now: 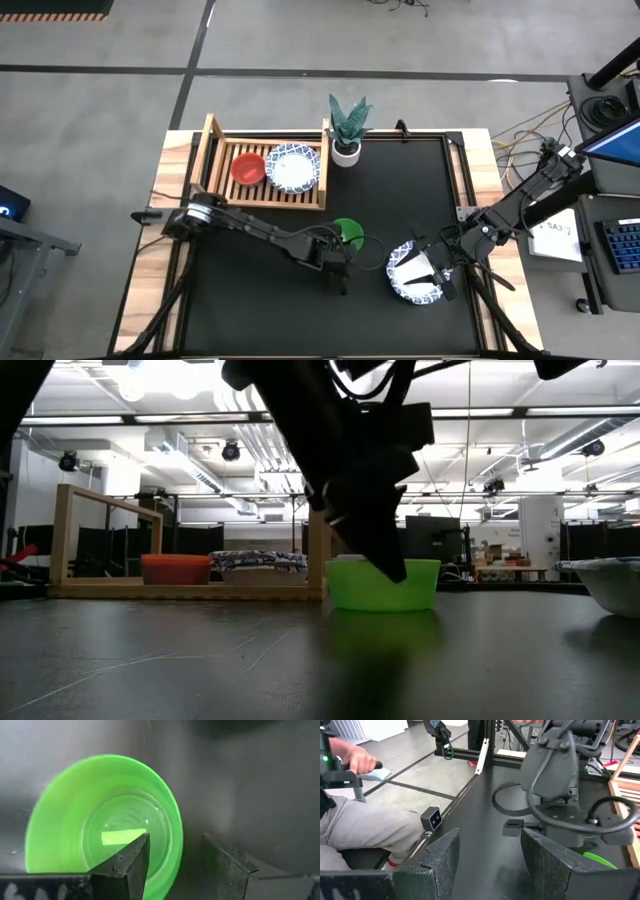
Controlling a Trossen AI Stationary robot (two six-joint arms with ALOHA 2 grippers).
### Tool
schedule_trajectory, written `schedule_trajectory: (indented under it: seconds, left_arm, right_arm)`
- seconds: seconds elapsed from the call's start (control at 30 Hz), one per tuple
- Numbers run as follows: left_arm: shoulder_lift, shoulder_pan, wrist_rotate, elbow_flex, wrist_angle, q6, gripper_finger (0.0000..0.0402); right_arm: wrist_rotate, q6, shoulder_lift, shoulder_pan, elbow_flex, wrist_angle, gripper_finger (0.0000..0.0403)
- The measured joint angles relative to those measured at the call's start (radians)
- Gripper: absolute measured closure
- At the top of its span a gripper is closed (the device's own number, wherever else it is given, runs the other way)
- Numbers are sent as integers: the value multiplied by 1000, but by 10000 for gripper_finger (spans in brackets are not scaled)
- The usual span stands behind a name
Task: Place and stack bowls onto a shelf
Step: Stack the green bowl on top of the orange bowl on the shelf
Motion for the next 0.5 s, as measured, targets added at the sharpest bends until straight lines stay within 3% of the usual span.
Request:
schedule_trajectory:
  seconds: [0.17, 0.4, 0.5]
  left_arm:
    - [-5, -2, -1, 0, -1, 1, 280]
    - [12, 0, 2, 0, -6, -3, 388]
    - [9, -5, 10, 1, -9, -12, 394]
  right_arm:
    - [0, -9, 0, 0, 0, 0, 204]
    - [0, -8, 0, 0, 0, 0, 204]
    - [0, -5, 0, 0, 0, 0, 204]
